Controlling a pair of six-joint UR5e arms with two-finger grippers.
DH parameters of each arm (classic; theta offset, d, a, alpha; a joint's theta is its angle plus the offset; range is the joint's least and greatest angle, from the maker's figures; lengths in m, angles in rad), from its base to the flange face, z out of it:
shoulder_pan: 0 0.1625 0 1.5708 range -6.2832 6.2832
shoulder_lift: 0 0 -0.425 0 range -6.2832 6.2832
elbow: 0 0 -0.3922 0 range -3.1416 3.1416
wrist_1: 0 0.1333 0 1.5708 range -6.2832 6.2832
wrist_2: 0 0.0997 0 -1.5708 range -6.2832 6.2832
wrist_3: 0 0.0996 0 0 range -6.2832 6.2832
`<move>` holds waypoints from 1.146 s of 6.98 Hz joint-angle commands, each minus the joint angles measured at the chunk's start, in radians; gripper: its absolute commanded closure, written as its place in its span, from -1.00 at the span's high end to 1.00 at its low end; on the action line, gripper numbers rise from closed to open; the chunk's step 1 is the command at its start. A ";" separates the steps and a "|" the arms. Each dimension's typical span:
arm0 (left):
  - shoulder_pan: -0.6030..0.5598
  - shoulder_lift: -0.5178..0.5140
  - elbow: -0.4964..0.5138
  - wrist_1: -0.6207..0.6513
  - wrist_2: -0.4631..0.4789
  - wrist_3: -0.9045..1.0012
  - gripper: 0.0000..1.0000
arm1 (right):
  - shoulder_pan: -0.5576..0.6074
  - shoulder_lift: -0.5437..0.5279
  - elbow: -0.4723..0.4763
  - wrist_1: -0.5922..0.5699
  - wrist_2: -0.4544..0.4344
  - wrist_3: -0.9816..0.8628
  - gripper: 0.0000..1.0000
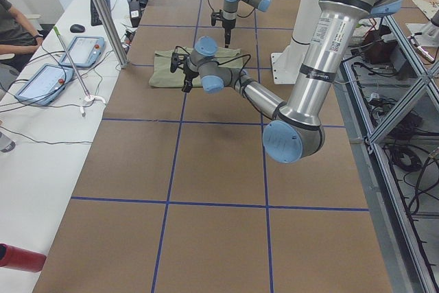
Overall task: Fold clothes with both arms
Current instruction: 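Release the shirt with the left gripper while the right gripper presses the folded shirt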
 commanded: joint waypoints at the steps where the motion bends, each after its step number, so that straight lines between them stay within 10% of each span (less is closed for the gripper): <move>1: 0.001 0.006 -0.005 0.001 -0.001 0.002 1.00 | -0.041 0.071 -0.061 -0.078 -0.004 -0.057 1.00; 8: 0.010 0.003 0.007 -0.004 -0.001 -0.001 1.00 | -0.052 0.116 -0.139 -0.179 0.008 -0.125 1.00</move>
